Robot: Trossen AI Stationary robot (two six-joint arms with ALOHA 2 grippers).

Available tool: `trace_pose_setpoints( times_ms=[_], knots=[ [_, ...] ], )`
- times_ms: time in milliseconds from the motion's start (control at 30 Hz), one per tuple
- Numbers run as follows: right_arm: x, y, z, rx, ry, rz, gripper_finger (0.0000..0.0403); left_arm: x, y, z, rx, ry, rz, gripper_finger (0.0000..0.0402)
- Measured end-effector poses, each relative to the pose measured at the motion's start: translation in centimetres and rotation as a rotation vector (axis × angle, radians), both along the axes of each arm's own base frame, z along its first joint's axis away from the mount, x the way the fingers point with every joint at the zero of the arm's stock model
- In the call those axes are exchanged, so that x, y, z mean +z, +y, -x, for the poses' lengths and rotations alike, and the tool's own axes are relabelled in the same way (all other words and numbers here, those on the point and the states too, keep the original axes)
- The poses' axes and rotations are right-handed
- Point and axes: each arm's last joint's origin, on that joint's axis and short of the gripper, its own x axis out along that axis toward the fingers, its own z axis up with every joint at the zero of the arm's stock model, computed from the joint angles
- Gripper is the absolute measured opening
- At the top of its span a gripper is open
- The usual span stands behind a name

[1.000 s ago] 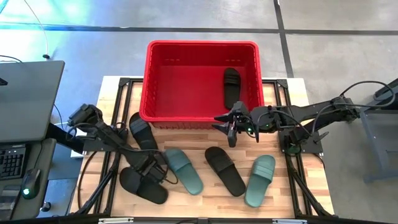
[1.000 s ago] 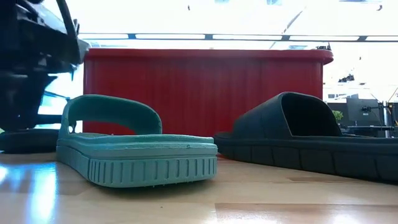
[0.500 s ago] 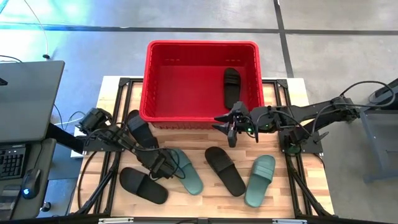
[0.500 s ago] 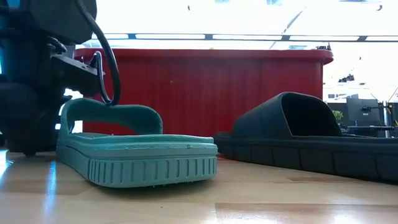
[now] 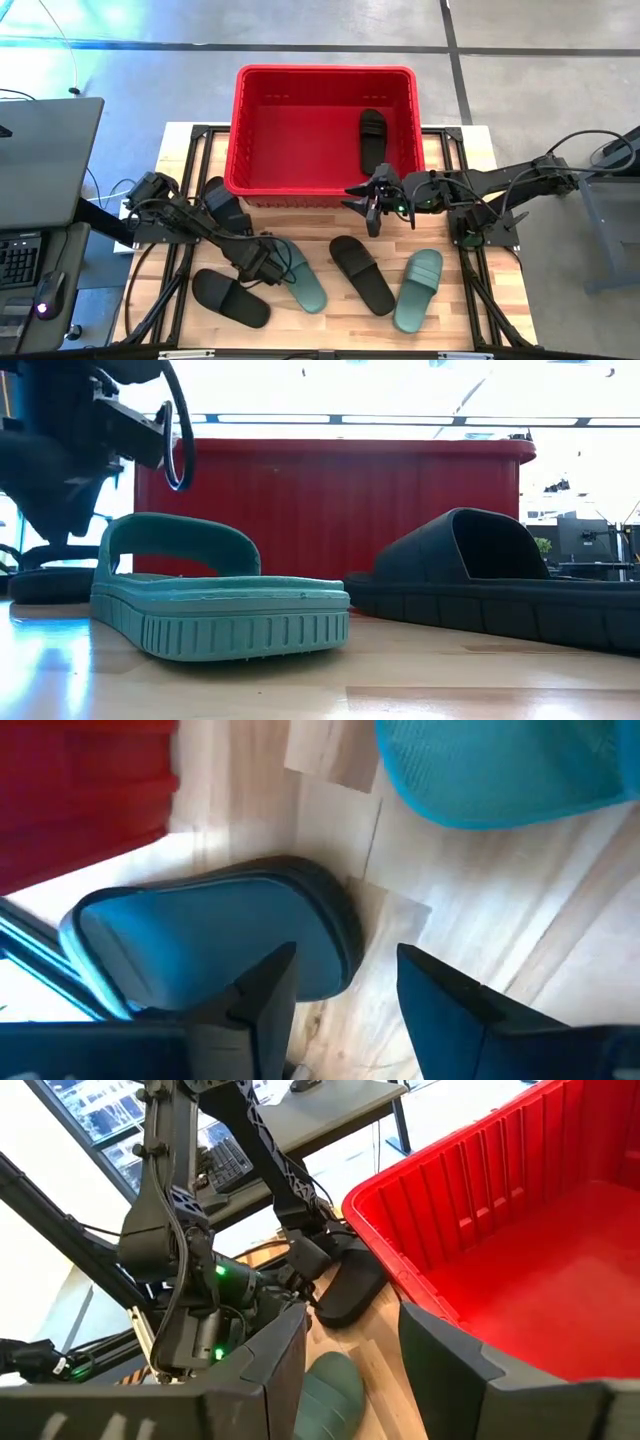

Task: Pick and place slides into bin
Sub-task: Put the black slide into the red bin

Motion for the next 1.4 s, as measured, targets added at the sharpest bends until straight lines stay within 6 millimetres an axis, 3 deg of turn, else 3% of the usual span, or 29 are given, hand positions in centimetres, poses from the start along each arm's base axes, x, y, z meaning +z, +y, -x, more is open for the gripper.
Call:
trace_pose_setpoints(
  times_ms=[400, 800, 967, 1167, 1400],
  knots=[
    [0.0, 0.0, 0.0, 0.005, 0.004, 0.017, 0.0150, -3.3, 1.2, 1.3, 0.057, 0.018, 0.055, 0.0188],
    [0.0, -0.1, 0.0, -0.030, 0.001, 0.028, 0.0149, -4.7, 1.9, 2.7, 0.064, 0.058, 0.026, 0.0182],
    [0.0, -0.2, 0.0, -0.047, 0.000, 0.034, 0.0151, -5.4, 1.9, 2.7, 0.058, 0.009, 0.032, 0.0141],
    [0.0, -0.2, 0.0, -0.047, -0.001, 0.034, 0.0150, -4.5, 1.8, 2.5, 0.012, 0.043, 0.066, 0.0028],
    [0.0, -0.2, 0.0, -0.049, -0.001, 0.034, 0.0146, -1.2, 0.8, 1.1, -0.087, 0.071, 0.234, 0.0026]
  ],
)
